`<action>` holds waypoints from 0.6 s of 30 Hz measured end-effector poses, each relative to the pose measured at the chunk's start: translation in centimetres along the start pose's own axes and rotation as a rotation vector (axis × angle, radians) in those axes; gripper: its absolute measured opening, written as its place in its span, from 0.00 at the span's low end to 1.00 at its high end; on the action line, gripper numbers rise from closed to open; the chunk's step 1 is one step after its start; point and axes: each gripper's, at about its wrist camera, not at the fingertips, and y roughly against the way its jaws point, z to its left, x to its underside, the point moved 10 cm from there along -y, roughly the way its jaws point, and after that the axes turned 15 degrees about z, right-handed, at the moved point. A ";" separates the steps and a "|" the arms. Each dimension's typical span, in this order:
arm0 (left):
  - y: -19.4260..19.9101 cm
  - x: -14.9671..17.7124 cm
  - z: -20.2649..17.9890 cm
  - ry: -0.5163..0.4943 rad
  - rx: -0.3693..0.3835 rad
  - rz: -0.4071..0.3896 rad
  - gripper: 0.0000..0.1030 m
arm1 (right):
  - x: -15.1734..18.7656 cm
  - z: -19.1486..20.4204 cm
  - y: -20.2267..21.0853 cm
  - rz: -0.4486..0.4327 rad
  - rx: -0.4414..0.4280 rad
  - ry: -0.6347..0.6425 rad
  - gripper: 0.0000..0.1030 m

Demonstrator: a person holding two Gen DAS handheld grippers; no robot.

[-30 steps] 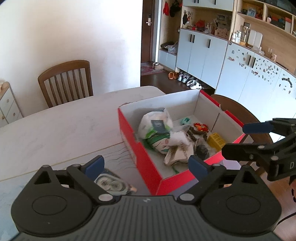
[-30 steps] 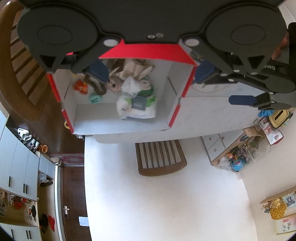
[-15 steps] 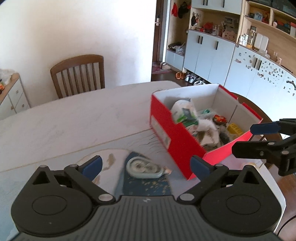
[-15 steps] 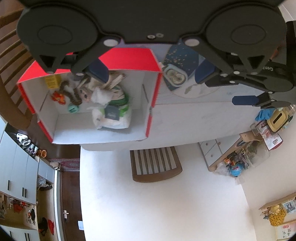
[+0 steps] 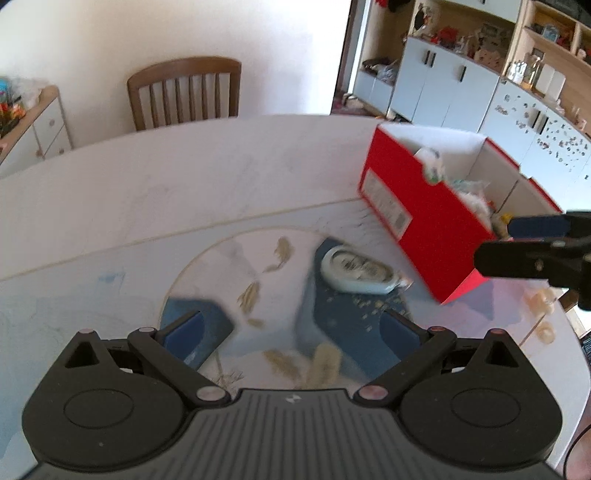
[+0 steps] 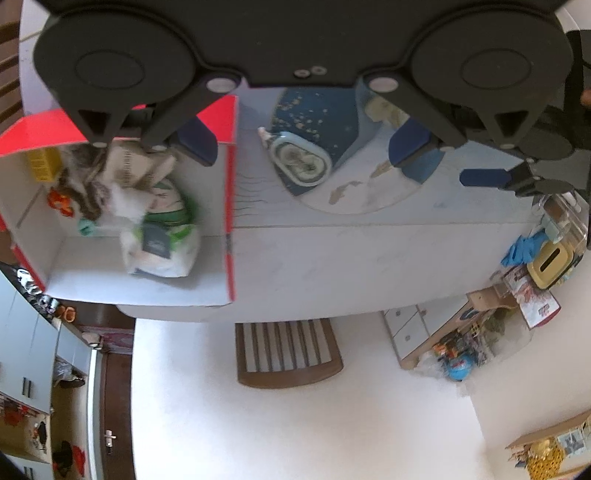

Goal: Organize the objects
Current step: 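Move both tools back over the remaining items on the table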

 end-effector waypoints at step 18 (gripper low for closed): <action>-4.6 2.2 -1.2 -0.065 0.036 0.088 0.99 | -2.1 3.9 -8.2 0.141 0.068 0.156 0.93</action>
